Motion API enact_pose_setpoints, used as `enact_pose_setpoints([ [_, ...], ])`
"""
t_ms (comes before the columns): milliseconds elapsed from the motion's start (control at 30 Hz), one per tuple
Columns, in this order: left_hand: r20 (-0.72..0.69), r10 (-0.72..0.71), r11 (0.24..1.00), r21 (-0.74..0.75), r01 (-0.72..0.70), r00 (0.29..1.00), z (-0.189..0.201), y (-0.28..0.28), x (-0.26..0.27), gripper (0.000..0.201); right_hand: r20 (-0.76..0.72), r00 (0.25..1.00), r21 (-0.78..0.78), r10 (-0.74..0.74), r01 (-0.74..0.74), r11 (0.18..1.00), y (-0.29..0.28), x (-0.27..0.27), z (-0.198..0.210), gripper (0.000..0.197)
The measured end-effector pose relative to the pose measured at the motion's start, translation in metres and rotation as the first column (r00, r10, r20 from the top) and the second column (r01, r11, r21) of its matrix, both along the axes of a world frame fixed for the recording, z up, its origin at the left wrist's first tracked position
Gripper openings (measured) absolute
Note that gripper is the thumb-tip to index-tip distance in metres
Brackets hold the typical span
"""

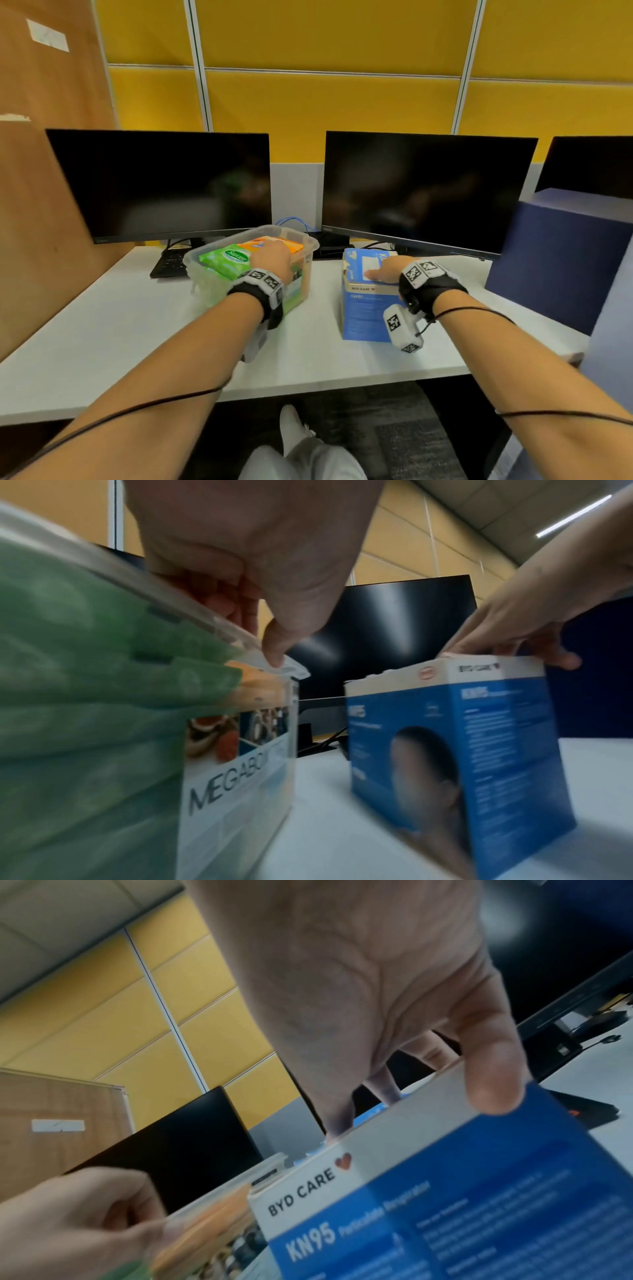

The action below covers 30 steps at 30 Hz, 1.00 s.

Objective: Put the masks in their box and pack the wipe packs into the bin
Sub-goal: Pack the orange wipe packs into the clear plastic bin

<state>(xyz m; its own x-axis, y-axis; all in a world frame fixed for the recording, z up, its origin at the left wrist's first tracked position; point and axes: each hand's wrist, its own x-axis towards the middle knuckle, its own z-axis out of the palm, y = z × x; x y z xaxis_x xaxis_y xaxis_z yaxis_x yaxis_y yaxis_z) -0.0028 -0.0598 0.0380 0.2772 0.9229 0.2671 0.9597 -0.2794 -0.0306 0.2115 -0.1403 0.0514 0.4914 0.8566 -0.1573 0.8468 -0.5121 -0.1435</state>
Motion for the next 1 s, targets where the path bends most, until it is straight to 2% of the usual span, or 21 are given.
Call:
enact_pose_setpoints([
  [67,0.071,0.040,0.999,-0.039,-0.037,0.997,-0.001,0.002,0.021,0.027,0.011,0.999,0.009,0.030,-0.031,0.999,0.013,-0.012,-0.005,0.063],
  [167,0.198,0.026,0.995,-0.100,-0.007,0.980,0.011,0.007,0.037,0.029,0.005,0.999,-0.020,0.036,-0.036,0.999,0.027,-0.019,-0.014,0.067],
  [233,0.244,0.038,0.989,-0.145,-0.002,0.969,0.026,0.014,0.031,0.024,0.019,0.999,-0.014,0.032,-0.032,0.999,0.033,-0.017,-0.020,0.069],
  [300,0.267,0.091,0.985,-0.166,-0.047,0.959,0.041,0.034,0.003,0.021,0.025,1.000,0.012,0.008,-0.008,1.000,0.038,-0.010,-0.025,0.071],
  [367,0.209,0.198,0.966,-0.205,-0.155,0.958,0.040,0.063,-0.035,0.020,0.008,1.000,0.038,0.004,-0.004,0.999,0.043,-0.005,-0.030,0.069],
  [433,0.136,0.263,0.919,-0.336,-0.205,0.955,0.034,0.080,-0.072,0.024,-0.008,1.000,0.045,0.015,-0.015,0.999,0.050,0.000,-0.034,0.065],
  [500,0.050,0.235,0.878,-0.440,-0.189,0.971,0.023,0.097,-0.096,0.041,-0.041,0.999,0.079,0.016,-0.013,0.997,0.056,0.003,-0.037,0.061],
  [600,-0.010,0.184,0.890,-0.423,-0.171,0.983,0.011,0.111,-0.106,0.050,-0.091,0.996,0.121,-0.001,0.012,0.993,0.064,0.003,-0.040,0.056],
  [633,-0.031,0.146,0.901,-0.409,-0.146,0.989,0.012,0.112,-0.106,0.057,-0.104,0.995,0.132,-0.008,0.022,0.991,0.067,0.001,-0.042,0.056],
  [700,-0.162,0.134,0.896,-0.401,-0.190,0.978,0.018,0.091,-0.101,0.080,-0.112,0.994,0.130,-0.013,0.028,0.991,0.072,-0.004,-0.042,0.059],
  [733,-0.183,0.111,0.901,-0.397,-0.176,0.977,0.026,0.070,-0.099,0.079,-0.116,0.993,0.124,-0.006,0.021,0.992,0.075,-0.009,-0.041,0.061],
  [833,-0.156,0.019,0.916,-0.392,-0.079,0.988,0.027,0.047,-0.092,0.049,-0.142,0.990,0.126,0.015,0.003,0.992,0.087,-0.015,-0.042,0.070],
  [1000,-0.162,-0.005,0.920,-0.388,-0.059,0.987,0.026,0.027,-0.089,0.042,-0.160,0.986,0.152,0.043,-0.018,0.988,0.085,-0.013,-0.040,0.068],
])
